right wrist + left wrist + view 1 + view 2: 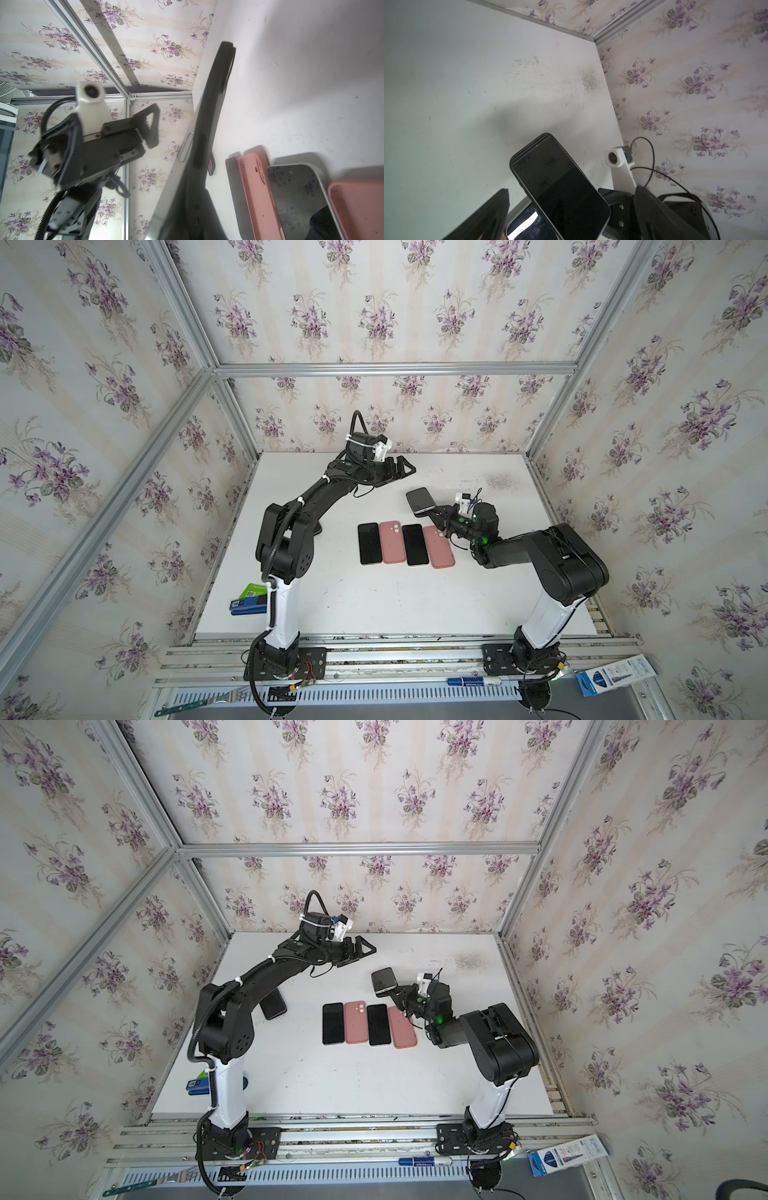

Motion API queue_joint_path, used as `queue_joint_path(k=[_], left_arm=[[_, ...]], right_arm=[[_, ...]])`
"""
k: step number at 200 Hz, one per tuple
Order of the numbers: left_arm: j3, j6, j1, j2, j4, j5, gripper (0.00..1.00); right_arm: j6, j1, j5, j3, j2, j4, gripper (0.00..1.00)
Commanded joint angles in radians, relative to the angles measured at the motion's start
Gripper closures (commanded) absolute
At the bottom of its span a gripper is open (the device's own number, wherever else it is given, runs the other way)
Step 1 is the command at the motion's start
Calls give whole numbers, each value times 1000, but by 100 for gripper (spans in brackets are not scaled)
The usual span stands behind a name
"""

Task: Take the phone out of the phone case
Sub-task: Remove the phone case from the phone.

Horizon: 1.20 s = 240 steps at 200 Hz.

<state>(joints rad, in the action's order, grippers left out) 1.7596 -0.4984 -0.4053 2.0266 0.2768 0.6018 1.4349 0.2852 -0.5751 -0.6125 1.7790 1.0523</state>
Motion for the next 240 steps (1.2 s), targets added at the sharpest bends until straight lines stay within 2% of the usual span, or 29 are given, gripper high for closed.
queue_joint_path(k=[1, 33, 86, 127, 153, 195, 224, 240], left_arm=[[-33, 259, -27, -88, 80, -33, 2], [-39, 520, -103, -165, 221, -92, 1], [-4, 731, -199, -151, 393, -184, 1], [20, 761, -231, -110, 419, -244, 3], [47, 765, -250, -70, 423, -329, 5], [89, 761, -262, -22, 426, -361, 8], [117, 746, -265, 10, 424, -441, 12], [129, 745, -266, 22, 423, -438, 13]], right_arm=[[-2, 0, -5, -1, -13, 50, 100], [-1, 0, -4, 2, -24, 38, 100], [-1, 0, -3, -3, -32, 22, 100], [2, 0, -8, -5, -35, 15, 100], [5, 0, -9, -6, -36, 19, 100], [16, 2, -11, -9, -29, 30, 100], [31, 2, -12, -10, -20, 50, 100], [38, 1, -15, -14, -17, 51, 100]])
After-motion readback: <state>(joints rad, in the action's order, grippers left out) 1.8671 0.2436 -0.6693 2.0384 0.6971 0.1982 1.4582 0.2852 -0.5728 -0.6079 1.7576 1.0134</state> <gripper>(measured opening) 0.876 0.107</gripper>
